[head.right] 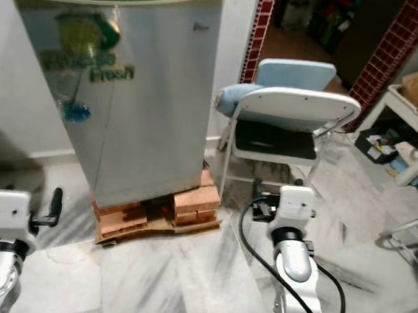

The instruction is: Restocking fridge

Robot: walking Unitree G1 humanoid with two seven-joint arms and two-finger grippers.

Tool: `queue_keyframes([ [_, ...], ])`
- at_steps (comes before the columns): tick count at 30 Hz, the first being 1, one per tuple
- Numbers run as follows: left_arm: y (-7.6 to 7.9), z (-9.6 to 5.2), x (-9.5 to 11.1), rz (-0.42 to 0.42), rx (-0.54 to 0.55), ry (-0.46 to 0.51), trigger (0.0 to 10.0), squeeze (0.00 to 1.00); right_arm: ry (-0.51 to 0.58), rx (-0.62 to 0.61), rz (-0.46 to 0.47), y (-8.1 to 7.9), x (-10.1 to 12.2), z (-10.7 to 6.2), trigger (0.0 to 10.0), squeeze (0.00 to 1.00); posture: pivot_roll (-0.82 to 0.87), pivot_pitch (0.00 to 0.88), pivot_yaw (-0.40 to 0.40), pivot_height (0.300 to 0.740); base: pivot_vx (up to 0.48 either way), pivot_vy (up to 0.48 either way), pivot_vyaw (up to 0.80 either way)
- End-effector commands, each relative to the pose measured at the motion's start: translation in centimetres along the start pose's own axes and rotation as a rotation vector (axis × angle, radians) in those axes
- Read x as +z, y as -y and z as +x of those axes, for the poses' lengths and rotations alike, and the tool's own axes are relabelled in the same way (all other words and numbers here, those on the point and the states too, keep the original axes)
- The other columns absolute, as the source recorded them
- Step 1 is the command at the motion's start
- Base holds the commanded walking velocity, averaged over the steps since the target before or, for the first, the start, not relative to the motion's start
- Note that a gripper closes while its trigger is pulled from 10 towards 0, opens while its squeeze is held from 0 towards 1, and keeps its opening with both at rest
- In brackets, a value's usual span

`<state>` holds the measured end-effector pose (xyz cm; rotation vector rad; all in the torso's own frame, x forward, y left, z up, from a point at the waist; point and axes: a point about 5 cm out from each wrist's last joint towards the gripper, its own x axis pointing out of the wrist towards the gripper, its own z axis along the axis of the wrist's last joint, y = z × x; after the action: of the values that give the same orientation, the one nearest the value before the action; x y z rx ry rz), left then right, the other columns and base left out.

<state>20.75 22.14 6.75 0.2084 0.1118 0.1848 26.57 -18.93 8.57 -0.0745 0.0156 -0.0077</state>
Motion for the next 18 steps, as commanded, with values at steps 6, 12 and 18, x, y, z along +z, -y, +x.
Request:
queue_keyframes([
  [6, 0.82, 0.41, 0.37, 0.000, -0.041, 0.017, 10.0, 0.00, -0.015, -0.038, 0.001, 0.40, -0.27, 0.04, 10.0, 0.00, 0.00, 0.052, 0.027, 0.740, 0.000, 0.480, -0.63],
  [12, 0.56, 0.35, 0.38, 0.003, -0.035, 0.020, 10.0, 0.00, -0.011, -0.037, 0.004, 0.36, -0.22, 0.13, 10.0, 0.00, 0.00, 0.058, 0.025, 0.740, 0.000, 0.480, -0.57],
  [18, 0.80, 0.15, 0.21, 0.001, -0.038, 0.016, 10.0, 0.00, -0.009, -0.024, 0.001, 0.15, -0.19, 0.23, 10.0, 0.00, 0.00, 0.058, 0.019, 0.740, 0.000, 0.480, -0.55],
])
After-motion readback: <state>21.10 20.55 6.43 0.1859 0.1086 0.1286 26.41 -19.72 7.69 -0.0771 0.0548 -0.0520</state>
